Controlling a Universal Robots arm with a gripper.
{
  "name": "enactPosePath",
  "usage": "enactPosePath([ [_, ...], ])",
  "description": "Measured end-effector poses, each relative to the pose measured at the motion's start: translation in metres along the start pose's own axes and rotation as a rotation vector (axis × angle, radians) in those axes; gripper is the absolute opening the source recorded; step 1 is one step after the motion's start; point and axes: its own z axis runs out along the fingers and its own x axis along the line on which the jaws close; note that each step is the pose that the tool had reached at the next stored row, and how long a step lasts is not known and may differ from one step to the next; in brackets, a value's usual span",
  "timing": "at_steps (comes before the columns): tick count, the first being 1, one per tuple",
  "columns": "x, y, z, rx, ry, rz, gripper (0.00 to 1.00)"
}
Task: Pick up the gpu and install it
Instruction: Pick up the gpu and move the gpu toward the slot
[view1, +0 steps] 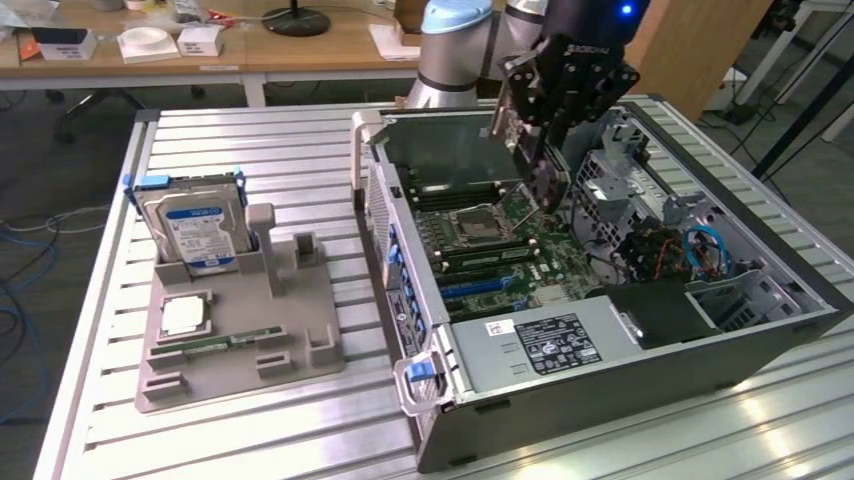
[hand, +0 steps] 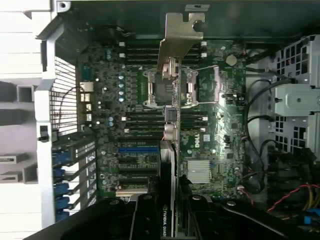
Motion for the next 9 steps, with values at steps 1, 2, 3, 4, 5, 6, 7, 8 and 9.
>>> enactPosePath([
  [1, -0.005, 0.0002, 0.0, 0.0, 0.0002, 0.0, 0.26],
  [2, -0.009, 0.0003, -0.0001, 0.0001, 0.0004, 0.0, 0.26],
  [3, -0.014, 0.0005, 0.0, 0.0, 0.0006, 0.0, 0.26],
  [4, -0.018, 0.0007, 0.0, 0.0, 0.0007, 0.0, 0.26],
  [5, -0.021, 0.0007, -0.0001, 0.0001, 0.0006, 0.0, 0.26],
  [6, -0.021, 0.0007, 0.0, -0.0002, 0.0008, 0.0, 0.26],
  [7, -0.021, 0.0007, -0.0001, -0.0001, 0.0008, 0.0, 0.26],
  [8, -0.021, 0.0007, -0.0001, 0.0, 0.0008, 0.0, 0.26],
  [9, -0.021, 0.0007, -0.0001, -0.0001, 0.0008, 0.0, 0.26],
])
